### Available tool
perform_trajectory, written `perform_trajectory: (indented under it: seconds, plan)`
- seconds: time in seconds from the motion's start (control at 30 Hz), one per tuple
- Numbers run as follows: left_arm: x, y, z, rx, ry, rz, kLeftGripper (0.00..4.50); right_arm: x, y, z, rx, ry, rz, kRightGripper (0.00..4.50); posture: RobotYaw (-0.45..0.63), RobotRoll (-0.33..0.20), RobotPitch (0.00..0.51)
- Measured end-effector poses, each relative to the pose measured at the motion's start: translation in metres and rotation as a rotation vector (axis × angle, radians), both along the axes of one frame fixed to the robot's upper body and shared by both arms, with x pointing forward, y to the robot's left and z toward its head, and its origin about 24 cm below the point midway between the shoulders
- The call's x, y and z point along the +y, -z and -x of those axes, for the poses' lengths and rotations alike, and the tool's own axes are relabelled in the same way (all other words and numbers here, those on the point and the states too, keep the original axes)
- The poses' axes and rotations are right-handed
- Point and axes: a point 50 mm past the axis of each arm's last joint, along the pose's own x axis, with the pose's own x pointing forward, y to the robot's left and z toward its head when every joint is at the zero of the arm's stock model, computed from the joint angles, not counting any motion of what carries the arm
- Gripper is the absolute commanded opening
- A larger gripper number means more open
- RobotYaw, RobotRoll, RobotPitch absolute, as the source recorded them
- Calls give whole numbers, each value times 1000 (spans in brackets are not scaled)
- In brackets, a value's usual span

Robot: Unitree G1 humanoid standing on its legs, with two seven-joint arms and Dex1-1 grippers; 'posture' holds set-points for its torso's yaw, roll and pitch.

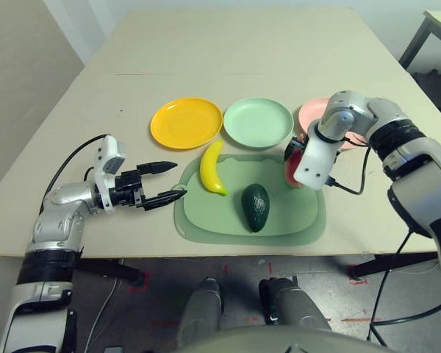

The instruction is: Place the fruits into color-matched plates.

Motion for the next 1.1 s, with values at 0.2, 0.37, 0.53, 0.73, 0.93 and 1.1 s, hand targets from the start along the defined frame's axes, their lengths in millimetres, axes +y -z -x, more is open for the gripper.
perform_trajectory:
  seconds: [0.2,0.37,0.53,0.73,0.93,1.1]
  plan:
    - [-5,-1,-2,-27,75,-33,4500,-3,0,-2,7,36,-8,2103,38,0,136]
    - [-15,-4,-2,-30,218,-44,4500,-6,-4,-3,13,67,0,2103,28,0,129]
    - [-21,-18,-9,-98,306,-45,4500,-4,-19,-6,-5,96,-19,2103,12,0,124]
    - [-22,-17,-14,-109,317,-19,4500,-7,-41,-15,-70,189,-84,2103,2,0,123]
    - [-21,-14,-15,-120,303,-37,4500,-28,-66,-36,-356,332,-64,2103,10,0,122]
    - [-17,-6,-8,-96,287,-52,4500,-41,-38,-44,-436,406,-30,2103,33,0,128]
